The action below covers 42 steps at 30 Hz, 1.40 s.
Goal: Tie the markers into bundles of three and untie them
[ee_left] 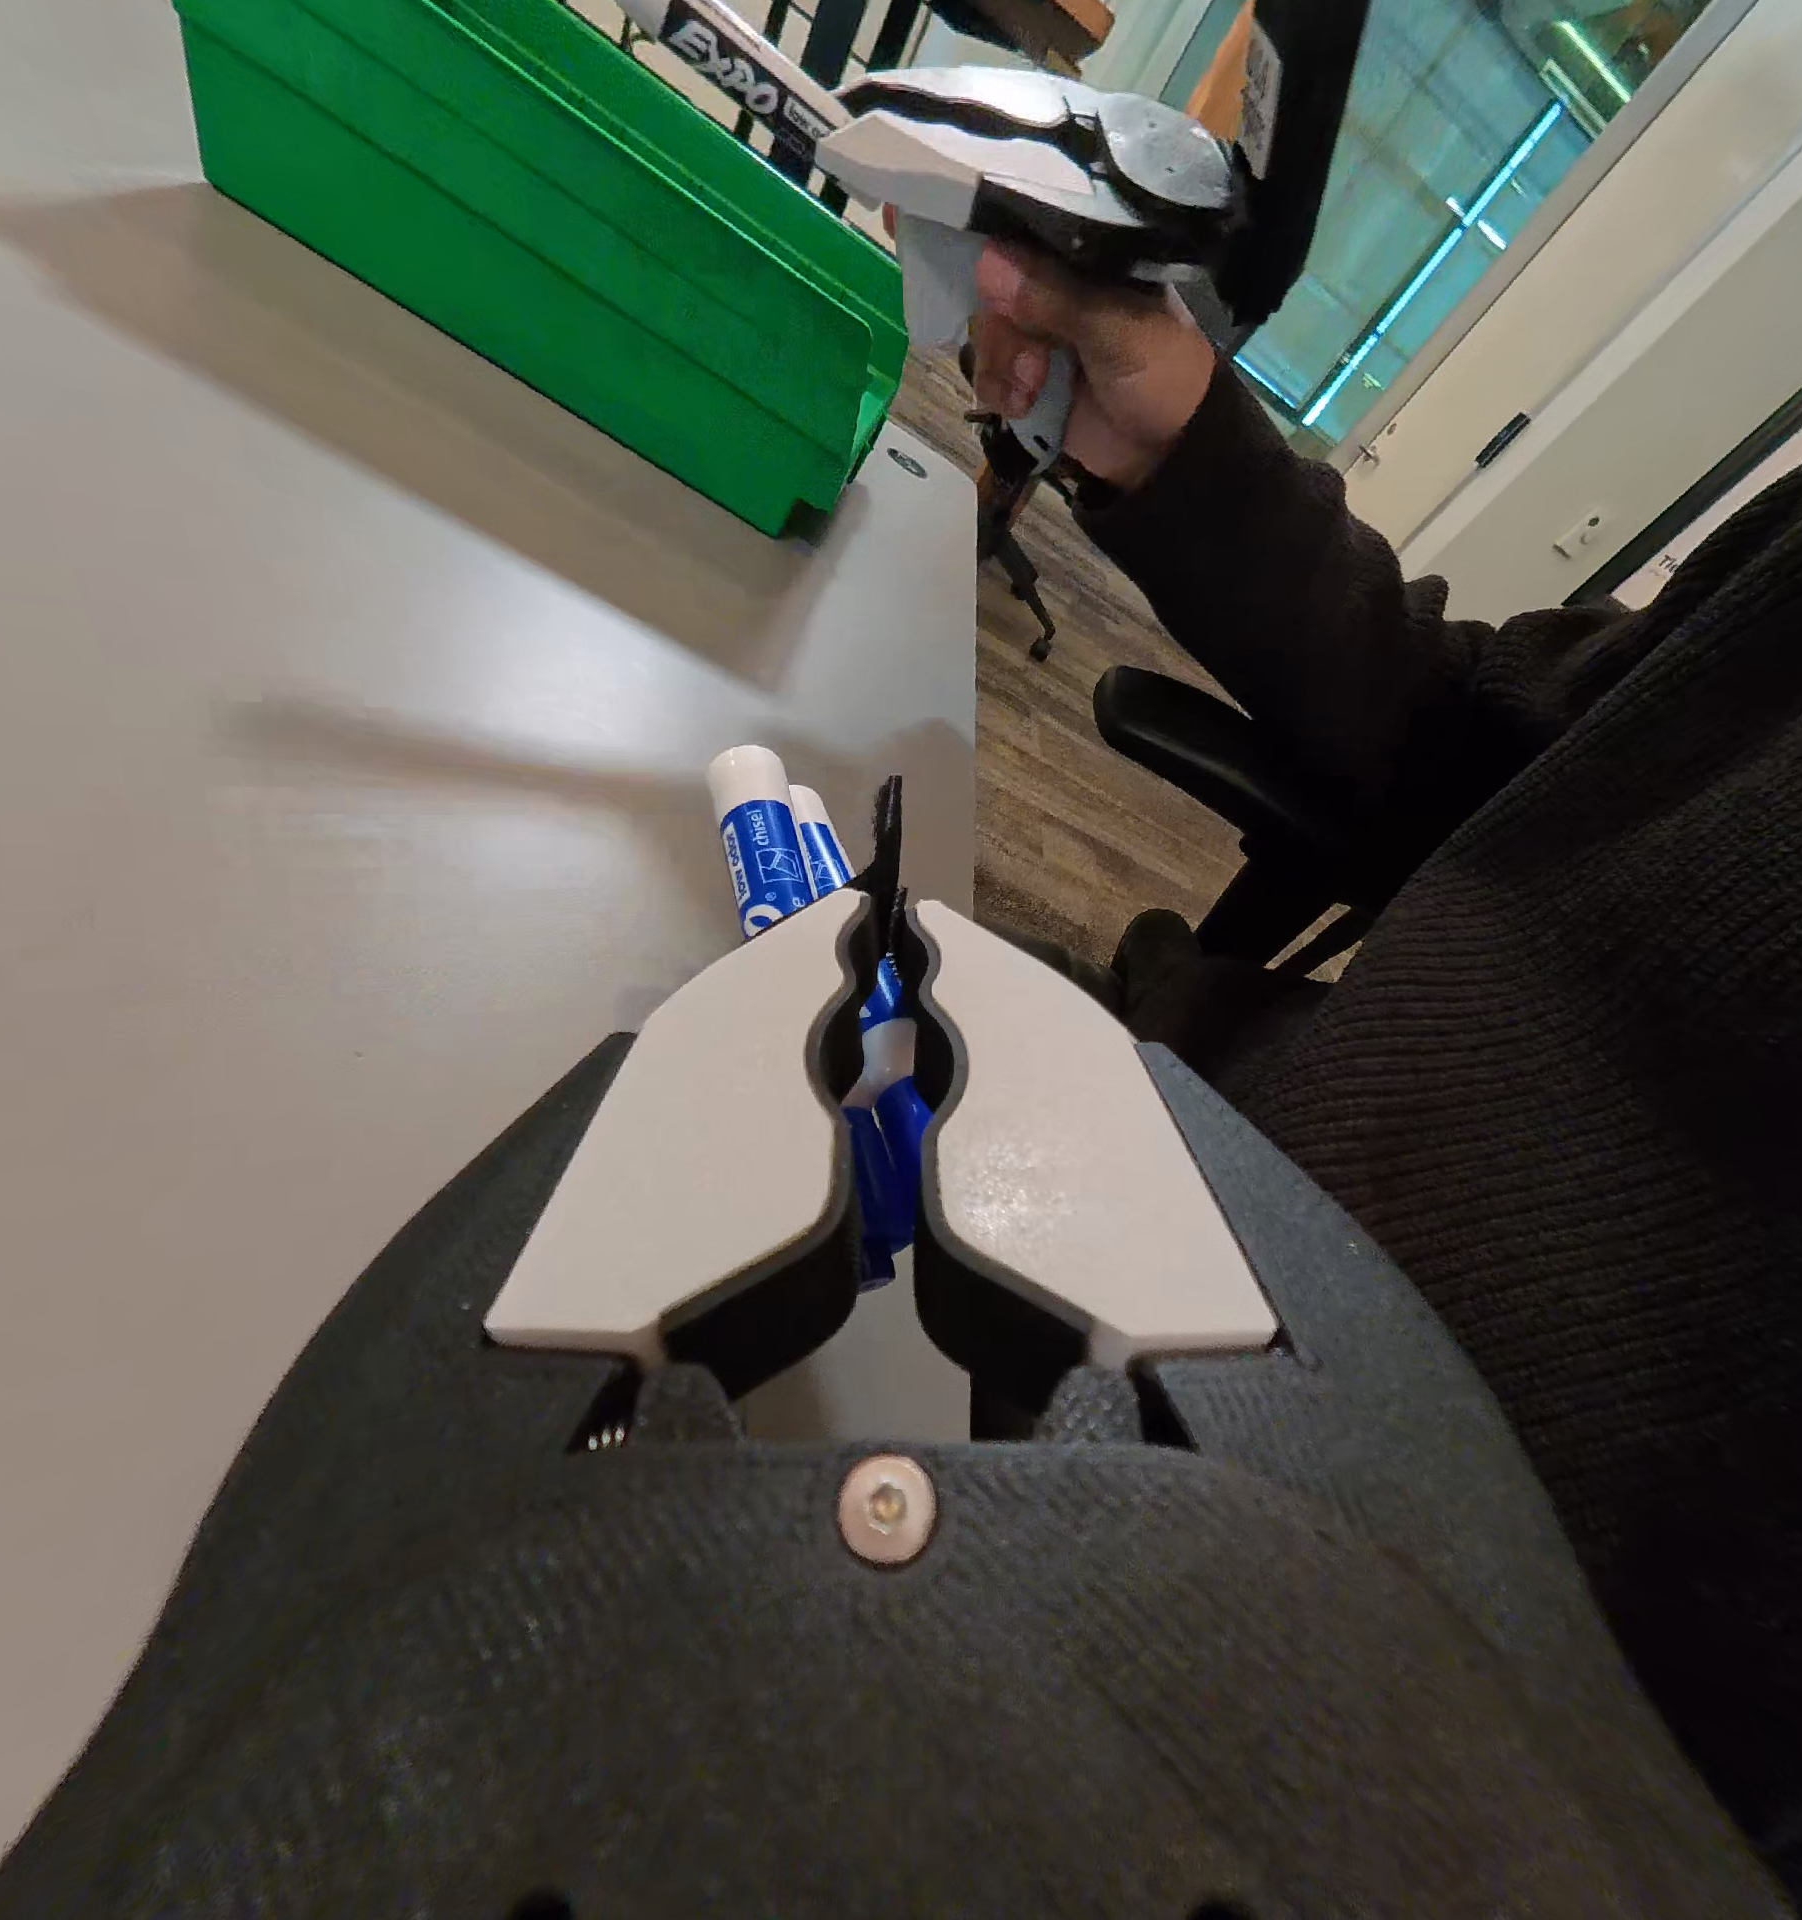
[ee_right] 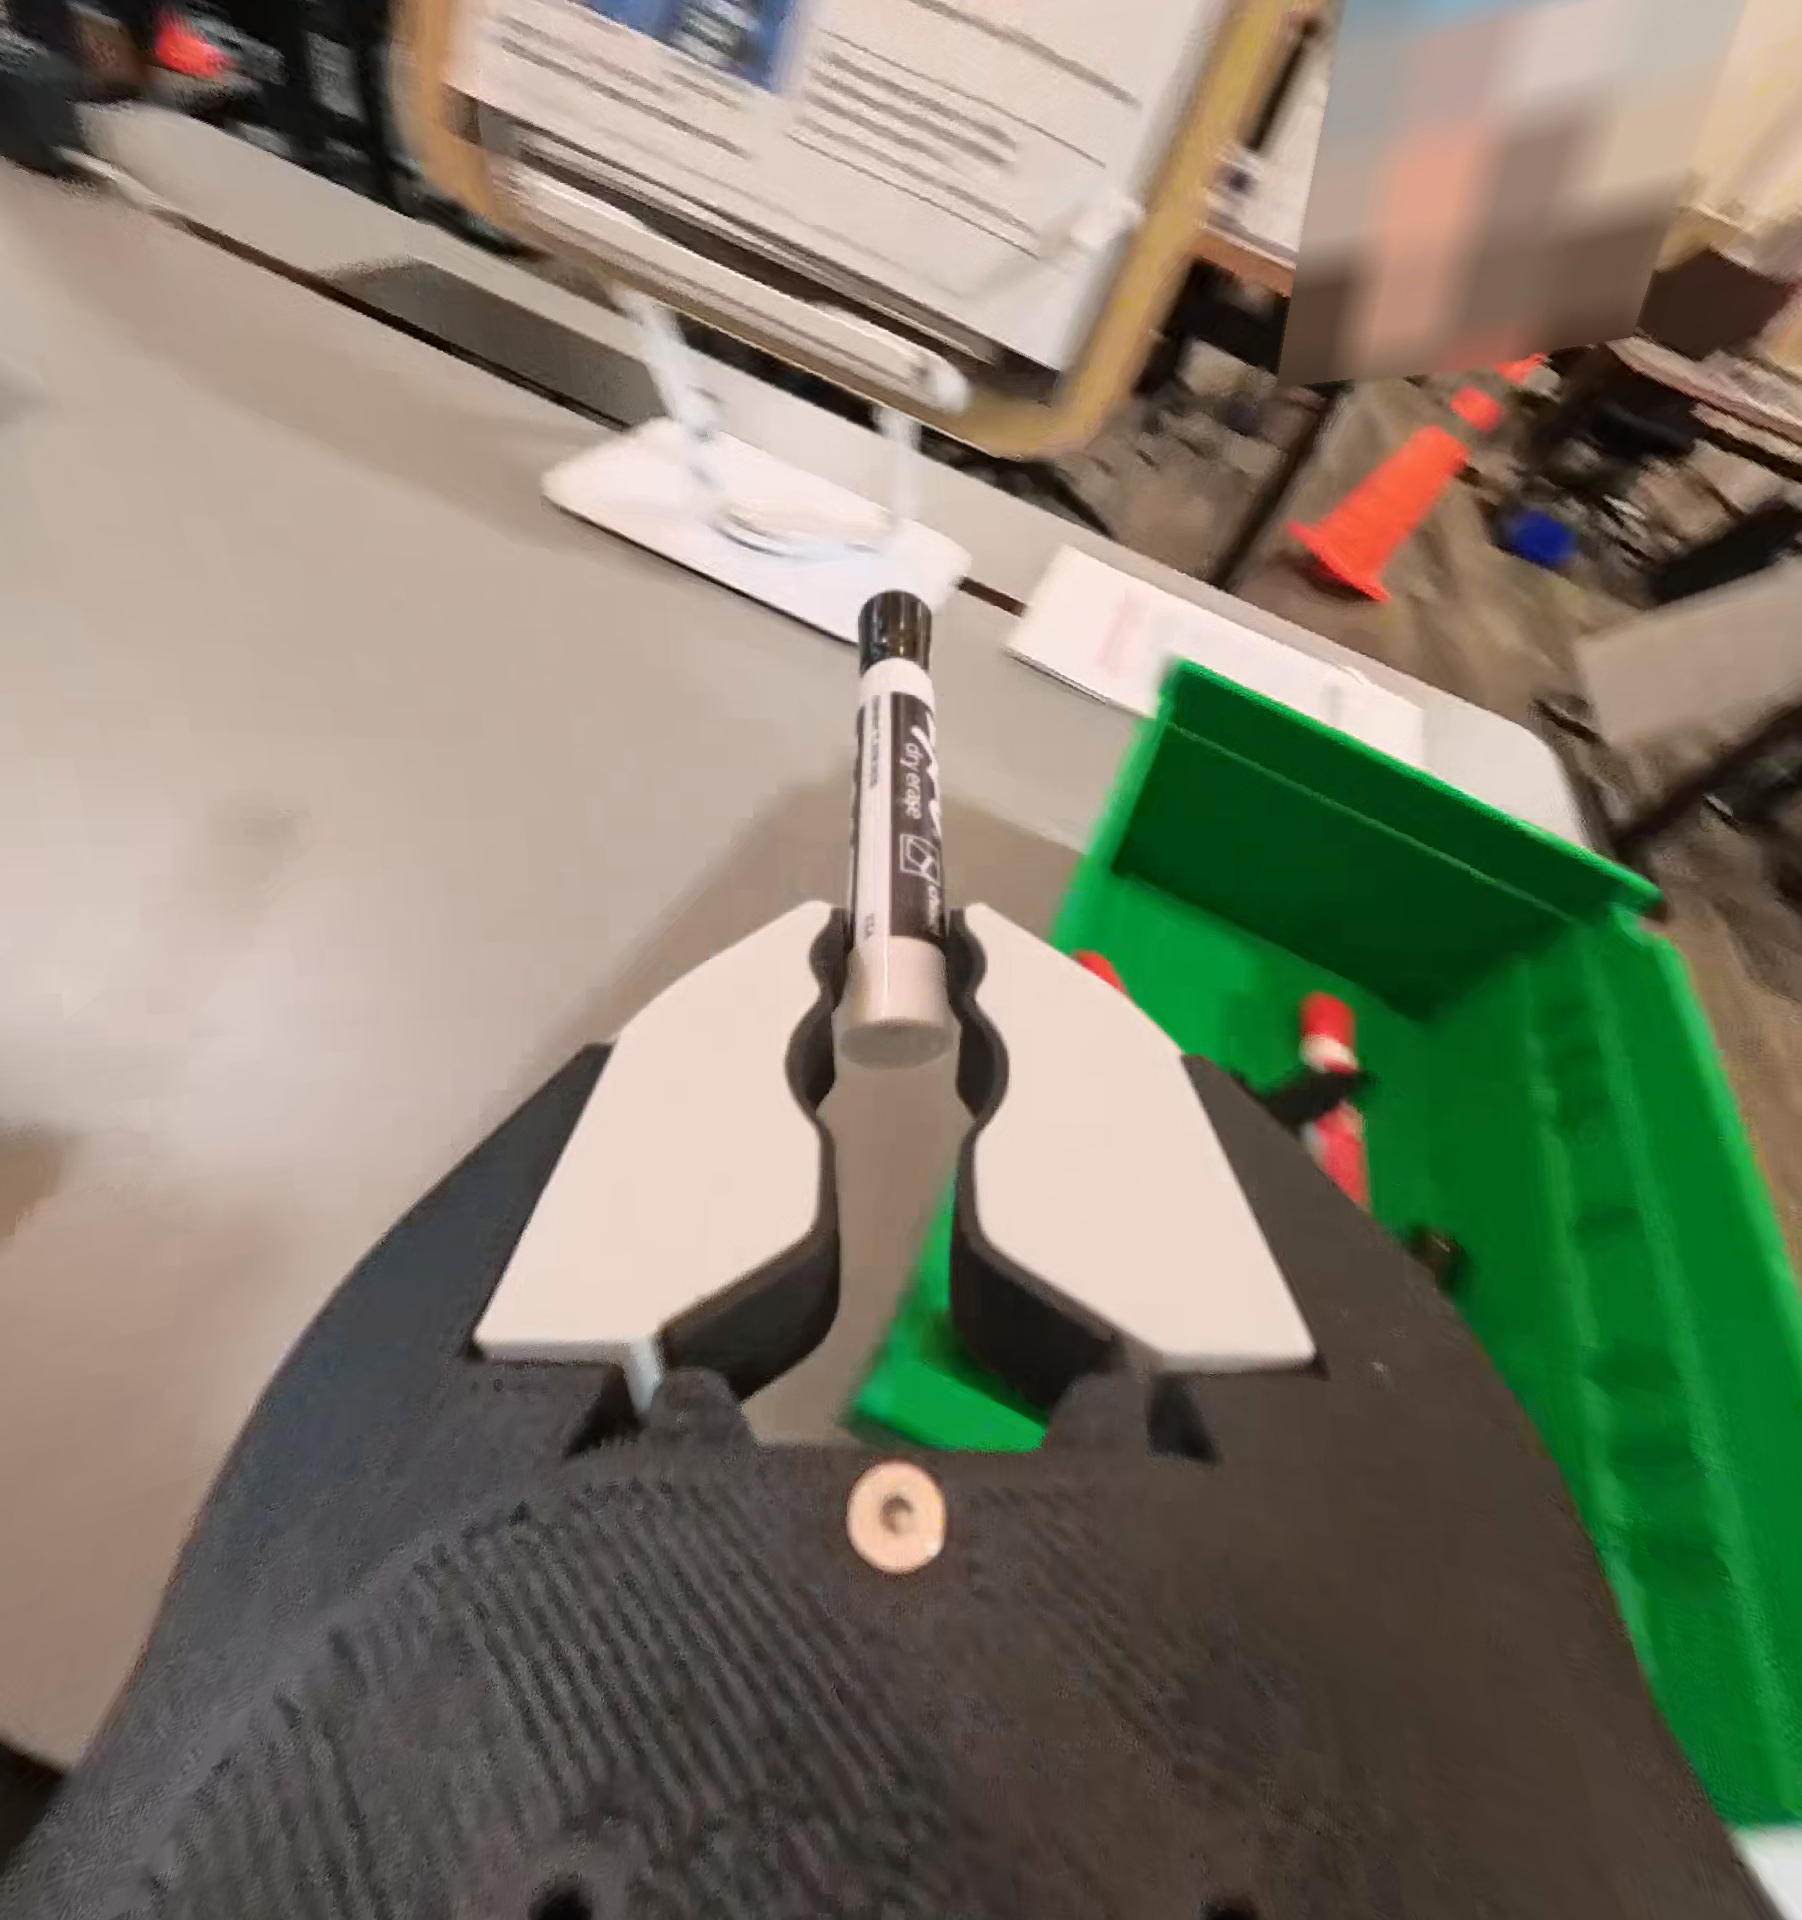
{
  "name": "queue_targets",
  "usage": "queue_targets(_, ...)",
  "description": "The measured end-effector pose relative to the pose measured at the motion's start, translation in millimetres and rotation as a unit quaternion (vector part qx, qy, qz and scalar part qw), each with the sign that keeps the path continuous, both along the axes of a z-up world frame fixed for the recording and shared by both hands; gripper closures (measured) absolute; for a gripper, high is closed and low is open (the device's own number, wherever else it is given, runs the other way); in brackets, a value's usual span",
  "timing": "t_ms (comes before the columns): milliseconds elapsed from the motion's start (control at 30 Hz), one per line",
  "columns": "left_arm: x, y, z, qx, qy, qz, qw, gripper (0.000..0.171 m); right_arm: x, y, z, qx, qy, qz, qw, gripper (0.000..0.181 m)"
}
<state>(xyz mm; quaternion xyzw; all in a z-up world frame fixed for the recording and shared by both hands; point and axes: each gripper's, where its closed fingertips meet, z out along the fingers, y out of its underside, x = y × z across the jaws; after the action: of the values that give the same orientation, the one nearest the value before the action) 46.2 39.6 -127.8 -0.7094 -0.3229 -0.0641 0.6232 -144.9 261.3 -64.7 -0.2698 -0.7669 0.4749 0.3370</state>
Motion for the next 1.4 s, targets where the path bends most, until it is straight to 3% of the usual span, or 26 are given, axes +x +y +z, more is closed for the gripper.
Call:
queue_targets(133,2,3,1,-0.001,0.001,-0.002,1.000,0.168,-32,74,-23,0.005,-0.033,-0.114,0.993,0.162)
queue_targets(233,2,4,0,-0.002,0.000,-0.004,1.000,0.168,-40,97,-46,-0.032,-0.081,-0.142,0.986,0.162)
queue_targets(333,2,5,-1,-0.003,-0.003,-0.005,1.000,0.168,-42,96,-55,-0.060,-0.099,-0.139,0.984,0.180)
queue_targets(500,2,6,-2,-0.006,-0.005,-0.008,1.000,0.168,-42,97,-61,0.014,-0.087,-0.147,0.985,0.152)
queue_targets(733,3,6,-4,-0.007,-0.008,-0.011,1.000,0.168,-23,111,-48,0.129,-0.066,-0.130,0.981,0.162)
queue_targets(833,3,6,-3,-0.006,-0.008,-0.011,1.000,0.168,-1,116,-51,0.103,-0.153,-0.093,0.978,0.156)
queue_targets(967,3,6,-4,-0.004,-0.010,-0.011,1.000,0.168,7,141,-39,0.040,-0.185,-0.107,0.976,0.181)
queue_targets(1067,2,8,0,0.004,-0.009,-0.009,1.000,0.168,1,145,-55,0.016,-0.216,-0.124,0.968,0.181)
queue_targets(1133,2,11,3,0.013,-0.012,-0.012,1.000,0.168,-6,145,-72,0.041,-0.219,-0.141,0.965,0.181)
queue_targets(1267,5,14,1,0.003,-0.006,-0.015,1.000,0.168,-24,159,-79,0.099,-0.160,-0.213,0.959,0.181)
queue_targets(1333,5,14,1,0.002,-0.005,-0.014,1.000,0.168,-23,149,-67,0.088,-0.132,-0.195,0.968,0.180)
queue_targets(1400,4,14,2,0.006,-0.008,-0.014,1.000,0.168,-17,124,-46,0.064,-0.102,-0.138,0.983,0.176)
